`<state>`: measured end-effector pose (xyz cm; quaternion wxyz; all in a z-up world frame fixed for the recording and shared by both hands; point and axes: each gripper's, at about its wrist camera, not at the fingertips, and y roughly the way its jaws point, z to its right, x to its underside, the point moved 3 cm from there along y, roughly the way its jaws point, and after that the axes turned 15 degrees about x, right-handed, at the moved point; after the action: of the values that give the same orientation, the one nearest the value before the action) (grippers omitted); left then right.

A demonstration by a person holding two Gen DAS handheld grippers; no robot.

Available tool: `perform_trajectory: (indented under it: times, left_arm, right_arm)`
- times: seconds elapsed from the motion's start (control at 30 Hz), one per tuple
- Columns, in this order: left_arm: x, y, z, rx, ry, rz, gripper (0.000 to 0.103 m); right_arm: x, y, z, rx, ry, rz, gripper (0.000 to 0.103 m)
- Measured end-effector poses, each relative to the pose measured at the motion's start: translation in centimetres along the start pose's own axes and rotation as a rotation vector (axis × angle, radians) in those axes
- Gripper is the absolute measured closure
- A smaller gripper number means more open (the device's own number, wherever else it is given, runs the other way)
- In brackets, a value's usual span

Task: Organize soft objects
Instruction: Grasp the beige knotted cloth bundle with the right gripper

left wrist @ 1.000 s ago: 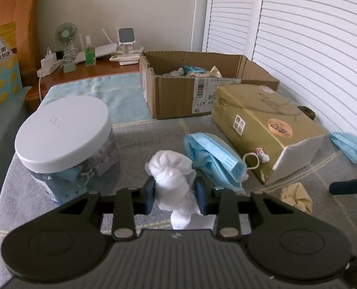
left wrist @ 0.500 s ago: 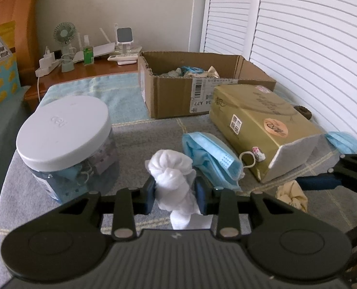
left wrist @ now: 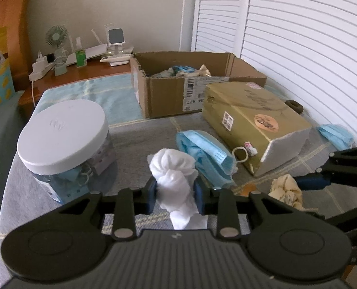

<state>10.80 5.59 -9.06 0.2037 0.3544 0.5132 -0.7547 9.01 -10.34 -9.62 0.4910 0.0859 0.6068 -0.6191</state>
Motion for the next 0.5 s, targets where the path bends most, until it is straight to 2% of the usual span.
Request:
perform_trajectory:
  times: [0.17,0.5]
  left_arm:
    - [0.2,-0.7,0.4,0.021,0.034,-0.027,0.075]
    - [0.1,-2.8,2.7,0.126,0.121,-0.103,0.076]
  right_arm:
    - [0.2,-0.7,0.3,0.02,0.005,-0.023,0.057]
    - [0.8,-3.3,2.5,0.078,0.049,-0.034,0.057]
